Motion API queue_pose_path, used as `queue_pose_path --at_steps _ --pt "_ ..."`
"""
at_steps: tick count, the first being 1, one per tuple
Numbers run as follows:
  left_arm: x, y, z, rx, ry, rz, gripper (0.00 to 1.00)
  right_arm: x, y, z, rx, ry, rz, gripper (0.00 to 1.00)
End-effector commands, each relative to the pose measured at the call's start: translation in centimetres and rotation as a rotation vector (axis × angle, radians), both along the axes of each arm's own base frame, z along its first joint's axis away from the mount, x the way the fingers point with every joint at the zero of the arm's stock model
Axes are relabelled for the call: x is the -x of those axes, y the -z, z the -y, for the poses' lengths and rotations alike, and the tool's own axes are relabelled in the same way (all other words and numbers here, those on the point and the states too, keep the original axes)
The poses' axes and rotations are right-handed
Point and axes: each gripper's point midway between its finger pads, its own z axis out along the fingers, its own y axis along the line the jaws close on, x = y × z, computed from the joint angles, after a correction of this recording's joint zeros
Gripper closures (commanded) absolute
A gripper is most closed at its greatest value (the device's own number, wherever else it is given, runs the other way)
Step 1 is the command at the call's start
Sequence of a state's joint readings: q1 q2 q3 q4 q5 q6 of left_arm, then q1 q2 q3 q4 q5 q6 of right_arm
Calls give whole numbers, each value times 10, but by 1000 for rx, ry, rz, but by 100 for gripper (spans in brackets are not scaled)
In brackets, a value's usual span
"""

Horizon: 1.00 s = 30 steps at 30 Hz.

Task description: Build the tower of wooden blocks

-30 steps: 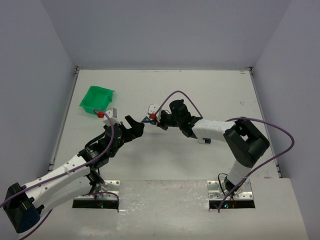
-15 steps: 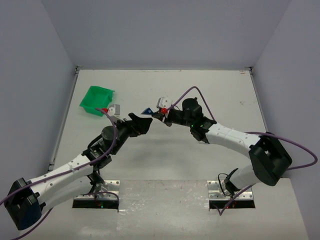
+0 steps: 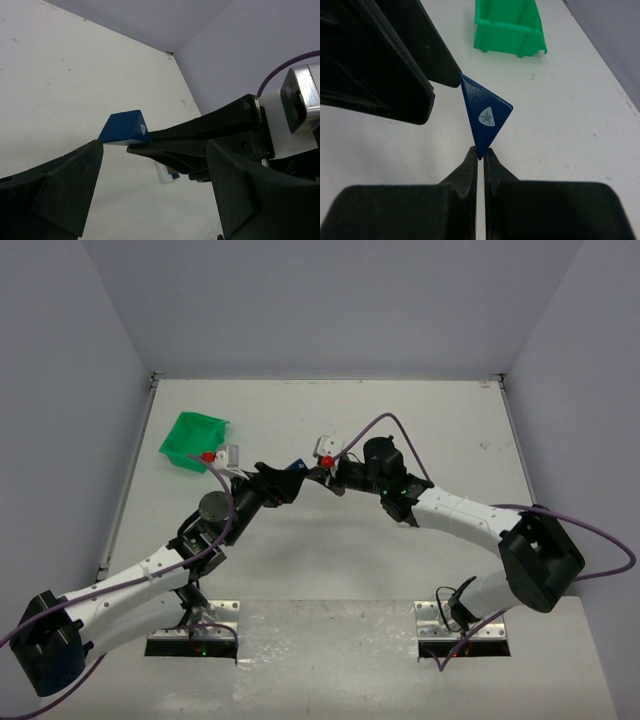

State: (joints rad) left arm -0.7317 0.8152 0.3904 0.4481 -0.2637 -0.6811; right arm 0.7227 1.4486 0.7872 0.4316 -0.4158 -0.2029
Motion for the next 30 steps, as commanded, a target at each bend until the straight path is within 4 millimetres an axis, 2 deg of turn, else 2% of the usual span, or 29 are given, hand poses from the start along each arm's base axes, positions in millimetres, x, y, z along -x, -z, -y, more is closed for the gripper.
queue_pose_path --at_steps 1,4,10,14,21,26,30 --pt "1 -19 7 43 30 52 19 4 -31 -2 -74 -6 46 100" --pt "-1 -15 5 37 17 38 19 6 -37 0 -94 -2 52 100" --pt "-1 -20 1 53 -2 45 19 11 -41 1 -101 -18 55 100" --pt "0 -25 2 77 6 62 28 15 -40 -2 -100 -49 44 100" --pt "3 -29 6 77 36 94 32 18 -38 -4 -93 -66 30 100" --pt "5 -32 6 76 43 107 52 18 -40 -4 -96 -61 25 100" --pt "6 -29 7 65 54 113 61 17 -41 -3 -100 -56 23 100"
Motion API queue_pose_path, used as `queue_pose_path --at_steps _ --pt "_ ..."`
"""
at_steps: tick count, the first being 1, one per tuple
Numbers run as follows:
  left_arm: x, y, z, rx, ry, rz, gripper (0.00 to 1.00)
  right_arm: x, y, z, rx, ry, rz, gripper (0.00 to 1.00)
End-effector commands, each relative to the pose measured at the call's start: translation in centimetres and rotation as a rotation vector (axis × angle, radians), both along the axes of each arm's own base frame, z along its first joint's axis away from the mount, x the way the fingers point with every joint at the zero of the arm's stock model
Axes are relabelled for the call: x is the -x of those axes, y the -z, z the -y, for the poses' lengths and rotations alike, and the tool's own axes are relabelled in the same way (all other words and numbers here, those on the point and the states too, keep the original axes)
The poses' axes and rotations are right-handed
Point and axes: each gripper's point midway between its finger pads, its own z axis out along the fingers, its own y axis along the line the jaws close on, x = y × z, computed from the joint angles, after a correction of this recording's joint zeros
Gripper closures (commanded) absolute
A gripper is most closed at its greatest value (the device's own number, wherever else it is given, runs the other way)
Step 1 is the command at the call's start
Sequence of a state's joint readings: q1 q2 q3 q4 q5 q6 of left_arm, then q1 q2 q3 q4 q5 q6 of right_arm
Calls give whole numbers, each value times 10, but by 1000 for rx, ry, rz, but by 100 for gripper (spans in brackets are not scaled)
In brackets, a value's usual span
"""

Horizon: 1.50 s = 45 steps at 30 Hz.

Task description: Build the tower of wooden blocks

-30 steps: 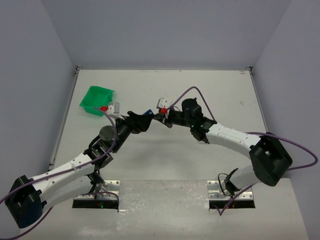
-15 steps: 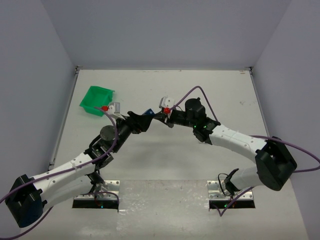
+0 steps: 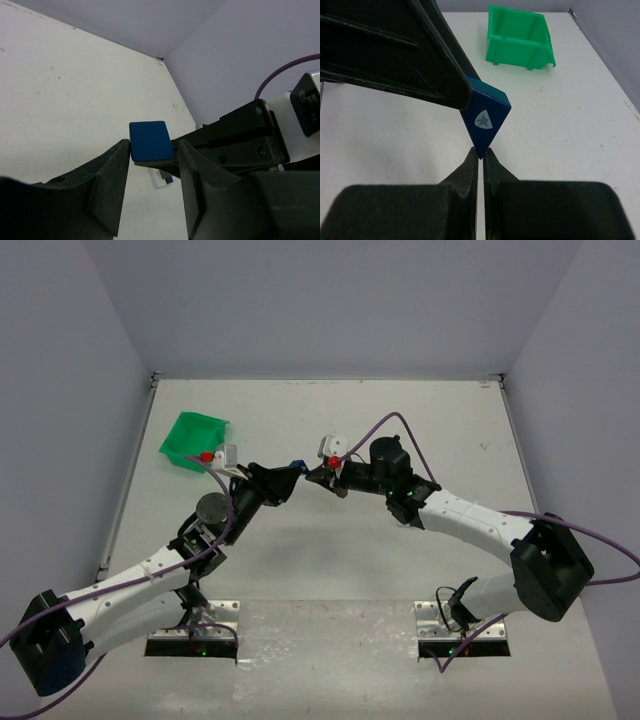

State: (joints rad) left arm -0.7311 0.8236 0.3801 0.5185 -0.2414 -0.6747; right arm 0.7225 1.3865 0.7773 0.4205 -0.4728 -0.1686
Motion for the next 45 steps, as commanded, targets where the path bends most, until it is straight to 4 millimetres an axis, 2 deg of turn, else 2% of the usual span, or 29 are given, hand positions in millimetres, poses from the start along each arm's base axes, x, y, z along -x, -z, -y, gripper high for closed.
queue_pose_path --at_steps 1,4,8,10,11,12,13,15,16,17,18,20,21,23,27,30,33,38,39,42,45 --pt "5 -19 3 32 33 75 62 2 -22 -3 -55 -8 31 100" --pt "2 -17 3 8 26 73 71 3 -22 -5 -56 -14 16 100" --pt "-3 -15 0 -12 -6 63 94 5 -24 -5 -59 -23 15 99" --pt "-5 -14 -2 -23 -25 59 100 7 -25 -6 -57 -35 17 93" --pt "-7 -15 -4 -27 -39 65 100 8 -26 -6 -51 -42 15 84" --pt "-7 -17 -7 -39 -52 78 100 10 -26 -6 -45 -54 14 70" --pt "-8 -20 -10 -71 -60 109 100 14 -27 -7 -38 -79 12 51" --pt "-6 -29 -12 -135 -57 186 100 21 -28 -6 3 -128 18 37" --pt "-7 -33 -13 -161 -60 213 100 25 -29 -6 26 -155 23 31" --pt "-7 -34 -15 -183 -65 228 100 28 -29 -6 27 -174 22 30" --pt "-6 -40 -16 -223 -61 272 100 31 -30 -5 50 -199 26 23" --pt "4 -49 -9 -284 10 367 100 46 -30 -3 97 -285 19 7" --pt "9 -52 -6 -315 41 411 100 52 -26 0 126 -317 6 3" --pt "19 -50 3 -405 120 495 100 58 -25 6 153 -342 9 1" --pt "54 -26 36 -547 421 643 100 60 -25 16 171 -351 72 1" --pt "62 -15 48 -620 547 655 100 67 -21 20 196 -391 95 1" --pt "62 -9 51 -660 585 658 100 69 -20 24 208 -402 81 1" --pt "64 -13 52 -697 606 698 100 66 -21 29 208 -381 78 1" --pt "63 -15 50 -707 593 706 100 60 -23 31 214 -350 77 2" --pt "62 -13 45 -721 569 705 100 53 -24 34 227 -317 66 8" --pt "64 -10 44 -718 569 709 100 58 -23 32 212 -344 61 11"
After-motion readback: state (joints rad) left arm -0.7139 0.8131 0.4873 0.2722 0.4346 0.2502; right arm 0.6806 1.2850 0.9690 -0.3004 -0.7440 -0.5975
